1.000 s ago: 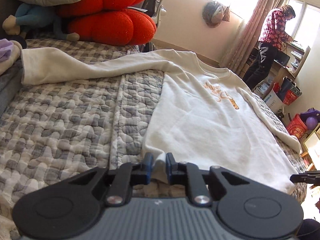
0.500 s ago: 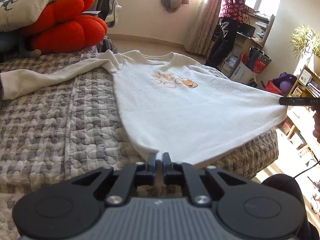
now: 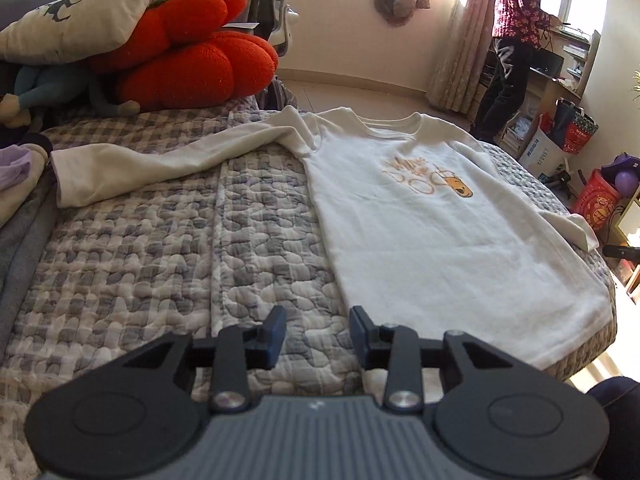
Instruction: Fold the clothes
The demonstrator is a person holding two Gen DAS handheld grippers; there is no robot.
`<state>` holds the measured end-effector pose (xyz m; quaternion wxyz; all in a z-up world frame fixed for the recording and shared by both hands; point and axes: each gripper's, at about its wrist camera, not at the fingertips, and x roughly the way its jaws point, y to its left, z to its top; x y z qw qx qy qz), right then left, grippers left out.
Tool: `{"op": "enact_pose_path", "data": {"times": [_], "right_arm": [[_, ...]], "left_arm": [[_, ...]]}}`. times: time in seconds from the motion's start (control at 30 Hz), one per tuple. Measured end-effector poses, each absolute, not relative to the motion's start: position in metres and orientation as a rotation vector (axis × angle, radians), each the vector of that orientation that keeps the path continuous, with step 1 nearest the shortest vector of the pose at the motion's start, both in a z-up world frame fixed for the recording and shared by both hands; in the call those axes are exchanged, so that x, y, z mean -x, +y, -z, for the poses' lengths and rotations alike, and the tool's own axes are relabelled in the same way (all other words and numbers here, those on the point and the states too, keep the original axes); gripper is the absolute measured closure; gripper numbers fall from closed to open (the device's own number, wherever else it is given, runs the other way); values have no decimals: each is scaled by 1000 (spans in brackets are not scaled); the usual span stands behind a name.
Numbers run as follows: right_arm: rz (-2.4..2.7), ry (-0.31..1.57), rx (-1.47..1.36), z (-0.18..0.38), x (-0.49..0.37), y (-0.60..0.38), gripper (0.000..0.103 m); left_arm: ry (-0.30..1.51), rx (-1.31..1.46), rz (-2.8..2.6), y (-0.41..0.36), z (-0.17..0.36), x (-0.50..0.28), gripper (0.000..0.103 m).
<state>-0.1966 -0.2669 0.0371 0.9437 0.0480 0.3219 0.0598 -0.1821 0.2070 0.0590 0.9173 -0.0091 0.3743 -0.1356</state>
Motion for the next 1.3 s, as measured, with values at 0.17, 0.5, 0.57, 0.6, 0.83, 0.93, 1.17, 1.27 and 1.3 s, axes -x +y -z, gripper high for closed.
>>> {"op": "enact_pose_path", "data": {"times": [0.17, 0.5, 0.57, 0.6, 0.83, 0.93, 1.17, 1.27, 1.3], "right_arm": [[-153, 666, 190, -29, 184, -243, 43], [-75, 733, 268, -5, 146, -244, 85], [-66, 743, 289, -5, 141, -242, 101], [-65, 739, 284, -8, 141, -242, 101], [-74, 565, -121, -90, 139, -286, 101], [-21, 462, -365, -124, 131, -324, 101], [201, 598, -629, -74, 72, -385, 98], [270, 643, -597, -40, 68, -385, 96], [287, 650, -571, -33, 68, -384, 93]], "left_arm": [[787, -26, 233, 191, -44, 154, 61], [734, -60, 205, 165, -21, 109, 45], [710, -66, 191, 165, -14, 103, 44], [702, -63, 188, 167, -13, 101, 44], [673, -38, 176, 172, -9, 89, 42], [643, -34, 166, 170, -5, 88, 39], [596, -8, 170, 174, 1, 90, 35], [586, -10, 173, 174, 2, 91, 34], [582, -11, 174, 174, 3, 92, 34]]}}
